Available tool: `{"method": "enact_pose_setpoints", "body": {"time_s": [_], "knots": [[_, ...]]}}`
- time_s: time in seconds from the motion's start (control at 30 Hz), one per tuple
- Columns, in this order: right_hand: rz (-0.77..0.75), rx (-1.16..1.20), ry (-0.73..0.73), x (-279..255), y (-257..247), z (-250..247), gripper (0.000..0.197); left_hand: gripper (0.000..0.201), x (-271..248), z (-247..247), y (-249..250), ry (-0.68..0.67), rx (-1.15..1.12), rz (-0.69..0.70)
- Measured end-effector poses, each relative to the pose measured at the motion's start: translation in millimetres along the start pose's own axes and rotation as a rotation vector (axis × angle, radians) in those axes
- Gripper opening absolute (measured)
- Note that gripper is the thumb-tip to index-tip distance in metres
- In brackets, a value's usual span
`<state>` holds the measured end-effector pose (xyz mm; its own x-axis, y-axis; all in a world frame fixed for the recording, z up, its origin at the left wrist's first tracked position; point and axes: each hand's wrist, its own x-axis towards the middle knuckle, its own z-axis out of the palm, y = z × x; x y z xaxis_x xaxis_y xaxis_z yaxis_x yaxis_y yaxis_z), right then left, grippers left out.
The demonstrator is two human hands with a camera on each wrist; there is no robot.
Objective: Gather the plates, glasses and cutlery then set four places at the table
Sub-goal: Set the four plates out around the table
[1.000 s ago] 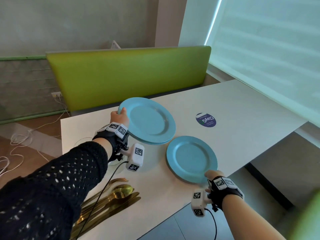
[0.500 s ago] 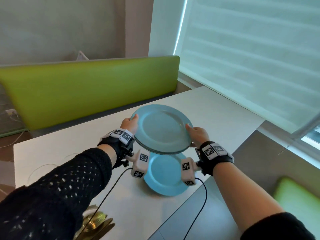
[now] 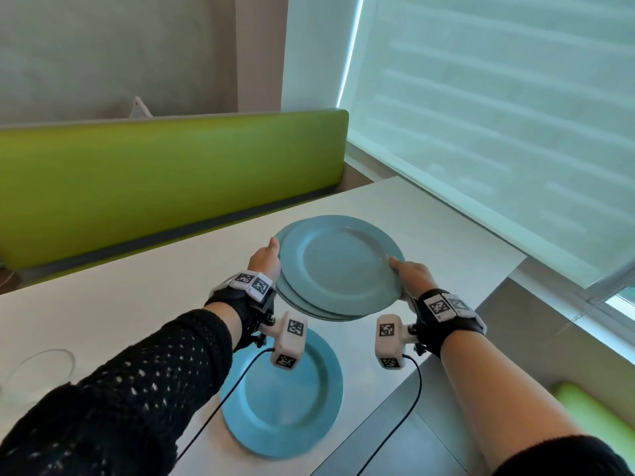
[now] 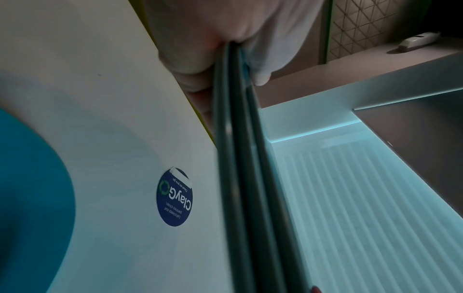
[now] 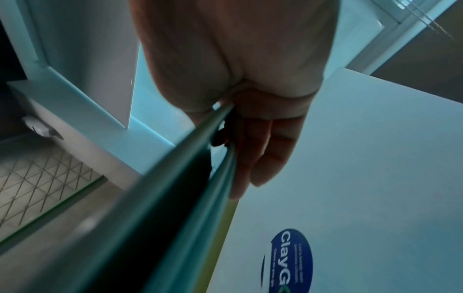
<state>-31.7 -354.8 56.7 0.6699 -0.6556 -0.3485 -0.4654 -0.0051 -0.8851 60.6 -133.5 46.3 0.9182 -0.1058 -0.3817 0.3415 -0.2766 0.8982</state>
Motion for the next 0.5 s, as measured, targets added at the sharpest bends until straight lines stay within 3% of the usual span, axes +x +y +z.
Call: {"method": "enact_pose_setpoints", "body": {"time_s": [0.17,0.37,0.5], "knots": [[0.020,0.019,0.068,44.1,12.3,-27.2,0.030,0.053,20.0,25.2,1.7,0.118,0.011,-0.011],[0.192,0.186,0.200,78.9,52.8,-60.9,0.043,0.052,44.5,22.0,1.9,0.327,-0.002,-0.035],[0.305,0.308,0.259,83.3,77.7,-68.5,0.040,0.052,53.0,16.0,2.2,0.422,0.000,-0.066]]}}
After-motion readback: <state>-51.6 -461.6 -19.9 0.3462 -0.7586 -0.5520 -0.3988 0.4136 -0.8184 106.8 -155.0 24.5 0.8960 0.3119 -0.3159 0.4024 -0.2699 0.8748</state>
